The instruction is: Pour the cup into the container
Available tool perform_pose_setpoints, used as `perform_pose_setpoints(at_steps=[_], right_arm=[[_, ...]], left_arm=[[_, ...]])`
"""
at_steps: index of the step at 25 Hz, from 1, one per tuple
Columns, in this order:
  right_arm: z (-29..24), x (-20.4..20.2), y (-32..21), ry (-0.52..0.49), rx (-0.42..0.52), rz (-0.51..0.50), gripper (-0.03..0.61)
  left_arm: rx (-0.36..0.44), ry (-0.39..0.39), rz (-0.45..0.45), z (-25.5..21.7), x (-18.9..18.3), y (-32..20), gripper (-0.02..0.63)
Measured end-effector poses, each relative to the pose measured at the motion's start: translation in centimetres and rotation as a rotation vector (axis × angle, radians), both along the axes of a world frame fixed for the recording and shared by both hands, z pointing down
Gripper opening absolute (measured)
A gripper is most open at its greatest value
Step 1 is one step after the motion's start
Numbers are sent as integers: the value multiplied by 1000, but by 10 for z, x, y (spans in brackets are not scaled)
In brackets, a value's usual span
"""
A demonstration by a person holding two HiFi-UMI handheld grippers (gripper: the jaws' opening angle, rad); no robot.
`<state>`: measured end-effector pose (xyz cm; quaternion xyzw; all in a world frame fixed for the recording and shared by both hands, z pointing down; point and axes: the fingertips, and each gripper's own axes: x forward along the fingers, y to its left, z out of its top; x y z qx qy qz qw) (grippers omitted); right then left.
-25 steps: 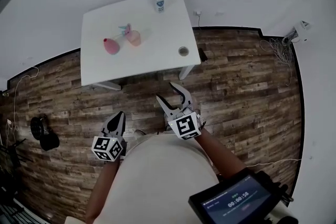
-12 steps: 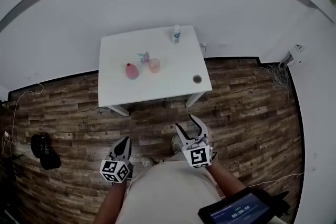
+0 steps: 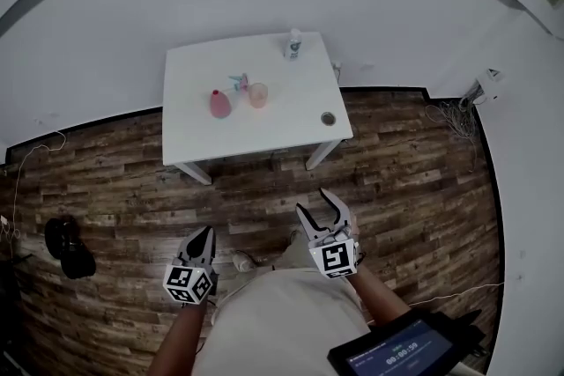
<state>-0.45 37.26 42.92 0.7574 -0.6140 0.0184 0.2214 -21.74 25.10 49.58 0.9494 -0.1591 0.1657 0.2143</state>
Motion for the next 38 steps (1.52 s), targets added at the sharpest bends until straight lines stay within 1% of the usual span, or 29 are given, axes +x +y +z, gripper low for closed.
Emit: perform_pose_setpoints(at_steps=[2, 5, 8, 10, 14, 19, 23, 29, 38], right_arm=[[4, 0, 1, -20, 5, -19, 247], [9, 4, -5, -45, 14, -50, 247], [17, 16, -5, -71, 14, -75, 247], [20, 23, -2, -84, 12, -84, 247], [29, 31, 4, -86, 2, -103, 247], [47, 44, 7, -98, -38, -107, 247], [51, 46, 9, -93, -60, -112, 247], [46, 49, -3, -81, -53, -105, 247], [47, 44, -17, -81, -55, -78, 247]], left_arm=[[5, -19, -37, -1, -5, 2, 9], [5, -38, -118, -5, -8, 2, 9], [6, -51, -164, -6, 1, 11, 9], [2, -58, -161, -6, 12, 22, 9], [10, -87, -123, -4, 24, 38, 9], [1, -90, -153, 2, 34, 35, 9], [2, -88, -142, 6, 40, 41, 9], [13, -72, -139, 4, 43, 26, 9], [18, -61, -110, 5, 48, 11, 9]])
